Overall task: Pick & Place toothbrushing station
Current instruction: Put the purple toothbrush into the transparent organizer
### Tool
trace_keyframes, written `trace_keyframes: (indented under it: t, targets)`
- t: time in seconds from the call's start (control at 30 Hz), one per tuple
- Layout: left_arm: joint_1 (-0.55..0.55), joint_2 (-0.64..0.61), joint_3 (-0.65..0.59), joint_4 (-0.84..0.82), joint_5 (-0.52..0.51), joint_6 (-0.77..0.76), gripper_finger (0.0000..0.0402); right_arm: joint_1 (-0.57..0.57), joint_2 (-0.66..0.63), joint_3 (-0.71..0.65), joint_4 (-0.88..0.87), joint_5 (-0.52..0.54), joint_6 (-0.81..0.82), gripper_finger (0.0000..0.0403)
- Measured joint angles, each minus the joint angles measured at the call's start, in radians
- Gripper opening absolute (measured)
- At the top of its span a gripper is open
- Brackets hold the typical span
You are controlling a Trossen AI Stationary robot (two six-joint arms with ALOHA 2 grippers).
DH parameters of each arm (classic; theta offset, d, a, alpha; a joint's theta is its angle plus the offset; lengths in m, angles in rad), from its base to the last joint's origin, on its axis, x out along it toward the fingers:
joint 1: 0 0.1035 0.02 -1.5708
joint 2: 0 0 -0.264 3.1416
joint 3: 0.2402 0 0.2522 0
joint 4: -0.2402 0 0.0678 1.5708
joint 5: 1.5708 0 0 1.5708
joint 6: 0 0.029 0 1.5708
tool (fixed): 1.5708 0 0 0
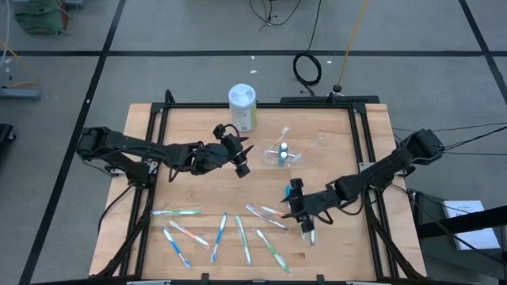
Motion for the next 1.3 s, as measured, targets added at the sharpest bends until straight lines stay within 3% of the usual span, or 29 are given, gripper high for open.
trace_keyframes:
  t: [0.1,0.2,0.37,0.57,0.73,0.87,1.1,1.3]
  targets:
    - [0.000,0.000,0.000,0.000,0.000,-0.001,0.0154,-0.002,-0.017,0.001,-0.111,0.034,0.030,0.0210]
    - [0.001,0.000,0.000,0.033,0.000,0.014,0.0154,-0.001,-0.040,0.001,-0.224,0.030,0.159,0.0210]
    - [0.001,0.000,0.000,0.054,0.001,0.055,0.0154,0.019,-0.106,0.001,-0.362,0.027,0.512,0.0210]
    - [0.001,0.000,0.000,0.051,0.001,0.054,0.0154,0.071,-0.148,0.001,-0.576,0.024,1.047,0.0210]
    - [0.002,0.001,0.000,0.044,0.045,0.052,0.0154,0.118,-0.118,-0.036,-0.585,-0.005,1.300,0.0210]
    - [0.002,0.001,0.000,0.045,0.073,0.051,0.0154,0.123,-0.086,-0.080,-0.526,-0.004,1.377,0.0210]
    - [0.002,0.001,0.000,0.045,0.076,0.033,0.0154,0.103,-0.044,-0.152,-0.406,0.003,1.367,0.0206]
    - [0.002,0.001,0.000,0.043,0.077,0.030,0.0154,0.103,-0.018,-0.180,-0.412,0.010,1.337,0.0150]
